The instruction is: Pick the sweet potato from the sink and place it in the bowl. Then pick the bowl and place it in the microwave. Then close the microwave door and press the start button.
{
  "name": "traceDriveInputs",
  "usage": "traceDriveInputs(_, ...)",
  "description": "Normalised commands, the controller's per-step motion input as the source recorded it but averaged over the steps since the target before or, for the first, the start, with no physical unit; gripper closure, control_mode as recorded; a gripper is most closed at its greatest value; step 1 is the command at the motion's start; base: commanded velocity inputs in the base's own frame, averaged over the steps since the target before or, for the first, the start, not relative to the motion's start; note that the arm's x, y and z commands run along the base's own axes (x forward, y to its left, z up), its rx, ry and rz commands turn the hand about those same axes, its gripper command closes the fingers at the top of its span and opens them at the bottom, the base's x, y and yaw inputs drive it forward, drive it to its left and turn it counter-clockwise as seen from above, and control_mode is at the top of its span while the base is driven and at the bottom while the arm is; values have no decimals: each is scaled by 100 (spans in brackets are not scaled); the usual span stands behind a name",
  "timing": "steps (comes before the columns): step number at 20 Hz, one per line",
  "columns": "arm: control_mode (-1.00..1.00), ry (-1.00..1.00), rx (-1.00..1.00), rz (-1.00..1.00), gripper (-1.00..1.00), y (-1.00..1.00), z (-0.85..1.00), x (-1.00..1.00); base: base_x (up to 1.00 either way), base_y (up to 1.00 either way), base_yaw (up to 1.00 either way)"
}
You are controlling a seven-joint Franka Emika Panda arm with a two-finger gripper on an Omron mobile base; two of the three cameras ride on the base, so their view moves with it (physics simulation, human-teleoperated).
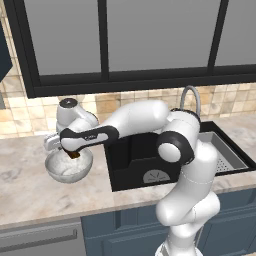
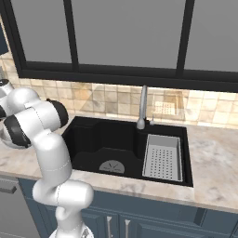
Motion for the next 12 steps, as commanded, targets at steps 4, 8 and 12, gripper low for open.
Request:
traceDriveInputs(4, -100, 6, -10, 2, 100, 3, -50, 11, 0, 0, 0)
traceDriveInputs(8, -100, 3, -6, 2, 100, 0, -38, 11, 0, 0, 0)
traceDriveInputs(12, -100, 2, -5, 3, 100, 0, -37, 11, 0, 0, 0)
